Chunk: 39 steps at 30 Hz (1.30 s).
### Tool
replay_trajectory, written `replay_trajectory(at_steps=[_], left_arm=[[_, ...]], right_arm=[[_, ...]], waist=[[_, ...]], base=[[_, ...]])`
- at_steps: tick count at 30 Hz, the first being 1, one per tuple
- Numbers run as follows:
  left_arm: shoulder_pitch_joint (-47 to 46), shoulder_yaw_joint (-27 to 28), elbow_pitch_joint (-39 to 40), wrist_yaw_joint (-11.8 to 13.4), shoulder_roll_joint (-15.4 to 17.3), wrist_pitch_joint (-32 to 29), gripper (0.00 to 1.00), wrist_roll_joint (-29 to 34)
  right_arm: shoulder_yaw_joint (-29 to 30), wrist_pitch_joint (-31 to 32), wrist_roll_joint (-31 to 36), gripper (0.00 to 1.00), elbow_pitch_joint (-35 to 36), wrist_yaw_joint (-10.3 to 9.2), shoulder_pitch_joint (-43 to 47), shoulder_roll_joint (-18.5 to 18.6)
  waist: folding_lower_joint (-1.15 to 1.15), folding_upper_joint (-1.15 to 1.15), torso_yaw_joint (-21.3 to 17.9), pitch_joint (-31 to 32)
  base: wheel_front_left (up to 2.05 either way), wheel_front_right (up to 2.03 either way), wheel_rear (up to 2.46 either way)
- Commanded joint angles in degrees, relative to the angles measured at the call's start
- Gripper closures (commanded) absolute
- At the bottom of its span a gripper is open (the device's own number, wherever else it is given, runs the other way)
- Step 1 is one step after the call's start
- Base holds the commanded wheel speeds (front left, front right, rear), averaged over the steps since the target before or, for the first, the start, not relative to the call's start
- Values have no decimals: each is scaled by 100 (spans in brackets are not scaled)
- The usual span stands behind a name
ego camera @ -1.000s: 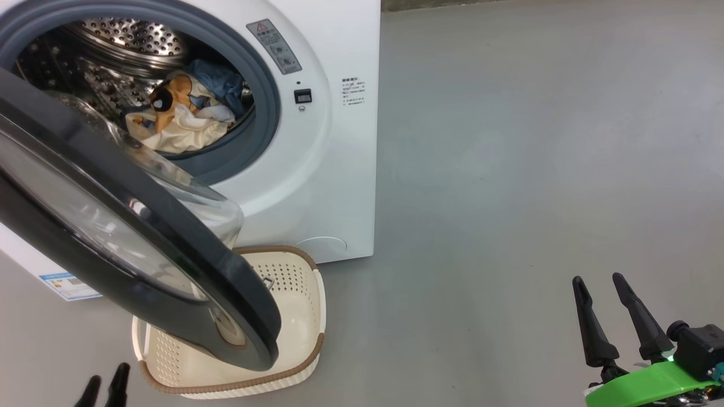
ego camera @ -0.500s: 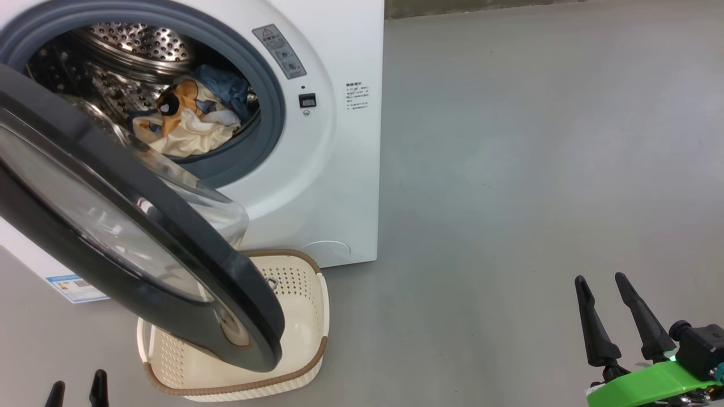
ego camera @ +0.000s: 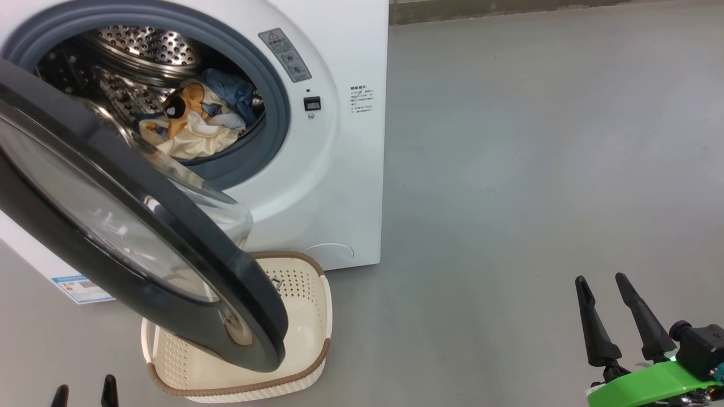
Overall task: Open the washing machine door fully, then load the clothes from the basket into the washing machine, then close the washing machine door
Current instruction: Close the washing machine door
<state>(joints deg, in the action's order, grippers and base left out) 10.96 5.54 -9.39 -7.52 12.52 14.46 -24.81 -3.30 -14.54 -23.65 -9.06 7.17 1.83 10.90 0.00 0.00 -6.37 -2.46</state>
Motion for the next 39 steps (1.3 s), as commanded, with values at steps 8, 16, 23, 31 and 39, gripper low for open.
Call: replay_trajectory(at_steps=[8,16,23,31,39], left_arm=[[-104,189,45,3,-26,53,0,157],[-115,207,59,3,-41,53,0,194],[-136,137,99,3,-42,53,0,213],[-139,54,189,3,-113,53,0,292],[-99,-49,218,3,-152,53,0,330]], right_arm=[[-75,-46,50,0,110,32,-62,118],[-71,-46,55,0,112,32,-54,121],[-84,-46,56,9,96,32,-48,111],[-258,-46,7,100,97,32,-92,106],[-586,-46,-33,100,237,32,-436,94]], waist=[[0,0,10,-24],[0,0,43,-29],[0,0,148,-14],[0,0,541,90],[0,0,1074,192]], base=[[0,0,0],[0,0,0],[0,0,0],[0,0,0],[0,0,0]])
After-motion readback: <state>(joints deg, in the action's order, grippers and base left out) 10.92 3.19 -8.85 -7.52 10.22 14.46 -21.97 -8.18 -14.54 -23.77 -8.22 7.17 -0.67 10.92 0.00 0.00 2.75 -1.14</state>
